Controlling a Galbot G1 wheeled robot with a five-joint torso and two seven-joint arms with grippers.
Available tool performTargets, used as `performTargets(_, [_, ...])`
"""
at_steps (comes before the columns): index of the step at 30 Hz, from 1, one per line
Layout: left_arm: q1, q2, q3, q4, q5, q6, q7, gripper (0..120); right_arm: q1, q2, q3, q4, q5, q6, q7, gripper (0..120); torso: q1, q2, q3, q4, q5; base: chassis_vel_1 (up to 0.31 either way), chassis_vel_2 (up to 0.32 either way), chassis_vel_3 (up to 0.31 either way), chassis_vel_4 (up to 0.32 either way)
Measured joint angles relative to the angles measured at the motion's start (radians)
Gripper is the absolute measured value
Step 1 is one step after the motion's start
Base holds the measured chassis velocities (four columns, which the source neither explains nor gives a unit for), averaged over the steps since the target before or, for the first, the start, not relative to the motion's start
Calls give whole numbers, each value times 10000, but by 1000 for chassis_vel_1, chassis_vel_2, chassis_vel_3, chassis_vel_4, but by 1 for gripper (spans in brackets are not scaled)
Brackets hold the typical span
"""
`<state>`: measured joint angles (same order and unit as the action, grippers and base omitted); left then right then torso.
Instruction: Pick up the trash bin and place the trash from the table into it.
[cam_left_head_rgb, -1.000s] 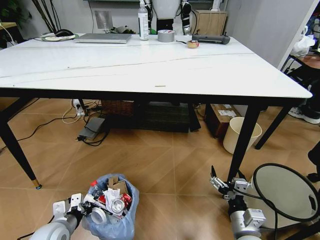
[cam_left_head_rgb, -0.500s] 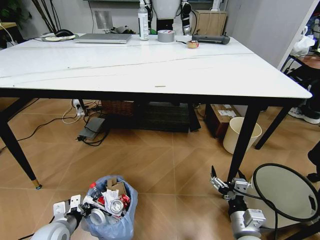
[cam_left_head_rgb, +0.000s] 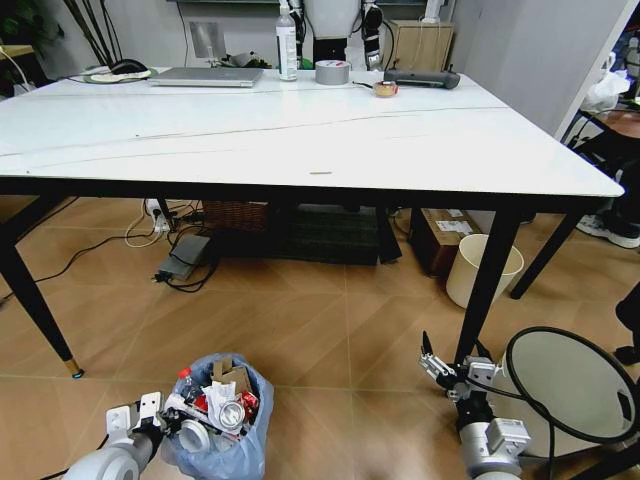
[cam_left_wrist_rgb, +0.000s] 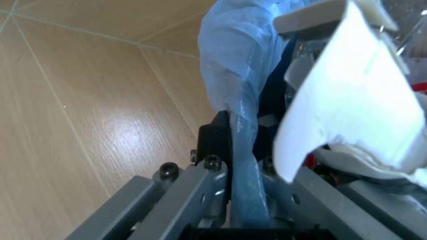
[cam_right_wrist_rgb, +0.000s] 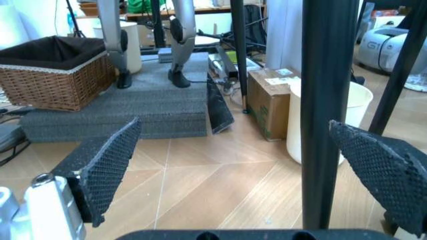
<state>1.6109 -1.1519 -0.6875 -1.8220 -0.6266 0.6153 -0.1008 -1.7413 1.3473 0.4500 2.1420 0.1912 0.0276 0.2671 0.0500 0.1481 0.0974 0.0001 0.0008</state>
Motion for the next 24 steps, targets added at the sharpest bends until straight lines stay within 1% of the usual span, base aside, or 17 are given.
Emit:
performTargets(7, [-3,24,-28,48,64,-26,55,0,-35,4,-6,0,-22,24,0,100,1,1,2,-1,-6,0,0,0,0])
performTargets(9, [20,31,-43,44,240,-91,137,6,-37,3,-5,-1,-24,31,0,100,2,1,3,-2,-8,0,0,0,0])
performTargets(10, [20,31,-43,44,240,-91,137,6,-37,3,-5,-1,-24,31,0,100,2,1,3,-2,-8,0,0,0,0])
performTargets(14, [87,36,-49,-36,456,-210,217,24,-11,5,-3,-5,-24,33,-1,100,2,0,4,-1,-11,0,0,0,0])
performTargets(15, [91,37,-50,-56,459,-214,218,26,-9,6,-3,-5,-24,33,-1,100,2,0,4,-1,-12,0,0,0,0])
performTargets(16, [101,40,-50,-85,461,-218,215,30,-10,7,-3,-6,-24,34,-1,100,2,0,4,-1,-11,0,0,0,0])
performTargets(17, [101,40,-50,-85,461,-218,215,30,-10,7,-3,-6,-24,34,-1,100,2,0,4,-1,-11,0,0,0,0])
performTargets(19, [121,40,-48,-160,461,-226,209,39,-19,13,-3,-13,-24,36,-1,100,2,0,5,-1,-11,0,0,0,0])
performTargets(20, [126,40,-48,-175,460,-227,207,39,-20,14,-3,-13,-24,37,-1,100,2,0,5,-1,-11,0,0,0,0])
performTargets(21, [178,40,-47,-273,460,-232,193,49,-37,20,-3,-16,-25,42,-1,100,2,0,5,-1,-10,0,0,0,0])
performTargets(22, [178,40,-47,-273,460,-232,193,49,-37,20,-3,-16,-25,42,-1,100,2,0,5,-1,-10,0,0,0,0])
performTargets(23, [223,36,-49,-346,460,-241,184,54,-50,20,-6,-17,-26,43,-1,100,2,0,5,-1,-10,0,0,0,0])
performTargets(24, [261,31,-57,-408,456,-245,180,57,-58,20,-8,-17,-27,44,-1,100,2,0,5,-1,-11,0,0,0,0])
